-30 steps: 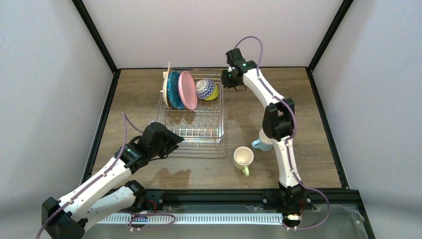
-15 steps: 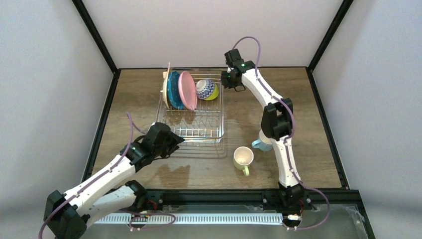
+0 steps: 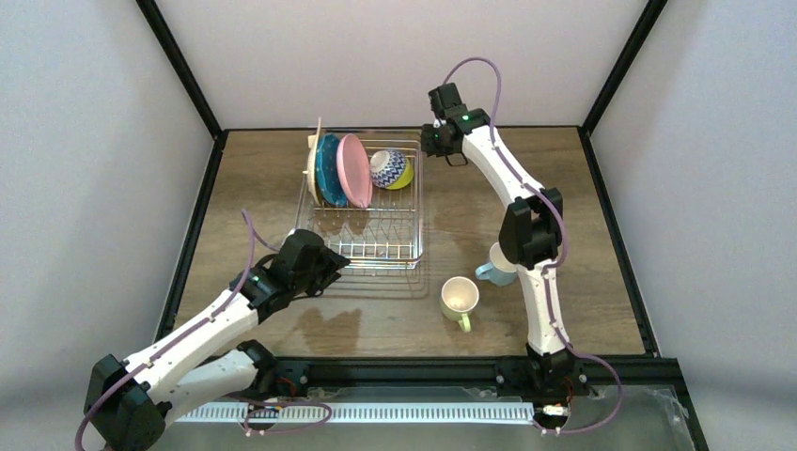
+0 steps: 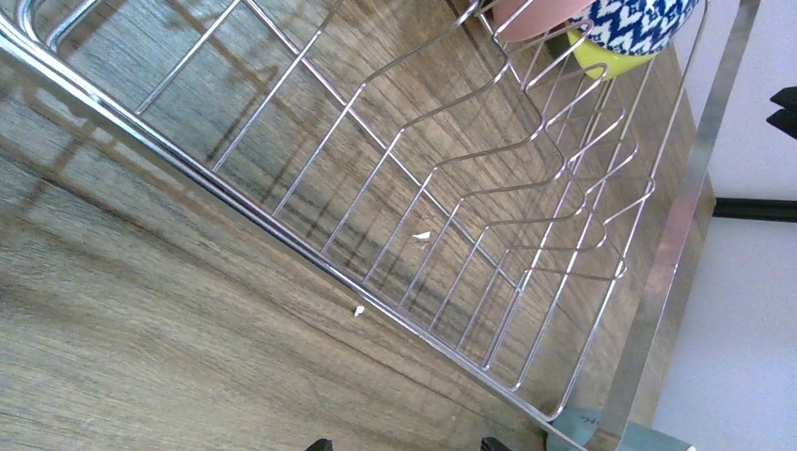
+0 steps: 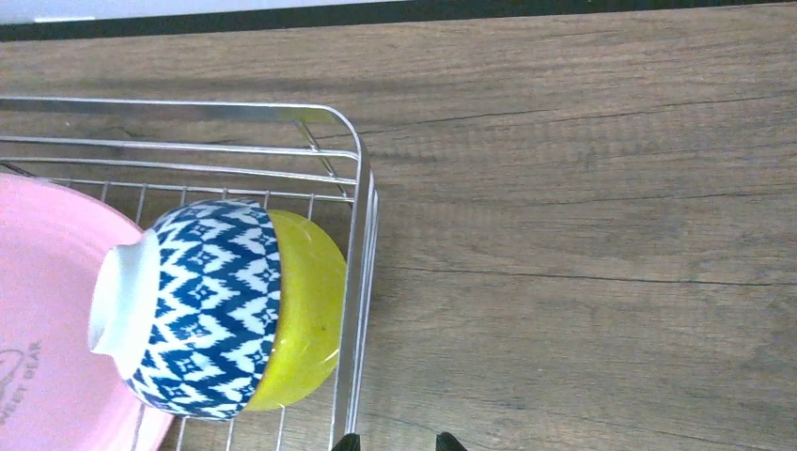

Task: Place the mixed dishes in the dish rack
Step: Move the dish rack to the center of the board.

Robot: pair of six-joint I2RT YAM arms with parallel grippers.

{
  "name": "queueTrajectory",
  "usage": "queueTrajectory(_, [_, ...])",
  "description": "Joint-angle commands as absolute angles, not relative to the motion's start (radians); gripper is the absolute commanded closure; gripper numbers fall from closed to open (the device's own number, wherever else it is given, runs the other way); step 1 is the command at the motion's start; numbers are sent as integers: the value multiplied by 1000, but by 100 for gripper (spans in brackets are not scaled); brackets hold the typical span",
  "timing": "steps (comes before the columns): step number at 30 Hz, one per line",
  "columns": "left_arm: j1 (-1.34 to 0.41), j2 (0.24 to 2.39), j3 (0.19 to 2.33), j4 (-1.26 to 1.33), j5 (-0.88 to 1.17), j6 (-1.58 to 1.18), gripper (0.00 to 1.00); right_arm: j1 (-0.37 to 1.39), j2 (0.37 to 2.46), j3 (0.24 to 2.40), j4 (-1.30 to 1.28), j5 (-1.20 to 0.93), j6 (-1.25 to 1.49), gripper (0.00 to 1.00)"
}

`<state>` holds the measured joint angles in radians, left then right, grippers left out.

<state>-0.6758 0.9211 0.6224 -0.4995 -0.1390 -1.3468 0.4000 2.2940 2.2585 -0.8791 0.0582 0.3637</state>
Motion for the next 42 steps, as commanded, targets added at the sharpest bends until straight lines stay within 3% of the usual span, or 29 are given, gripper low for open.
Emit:
queueTrajectory(1, [-677, 931, 619, -479, -161, -1339, 10, 404, 2258, 2261, -863, 31, 353, 52])
queueTrajectory(35, [-668, 1062, 647, -419, -215, -1356, 8, 407, 2450, 2390, -911, -31, 317, 51])
queueTrajectory(42, [-662, 1078, 632, -412, -212, -1354, 8, 408, 2487, 2390, -920, -19, 326, 67])
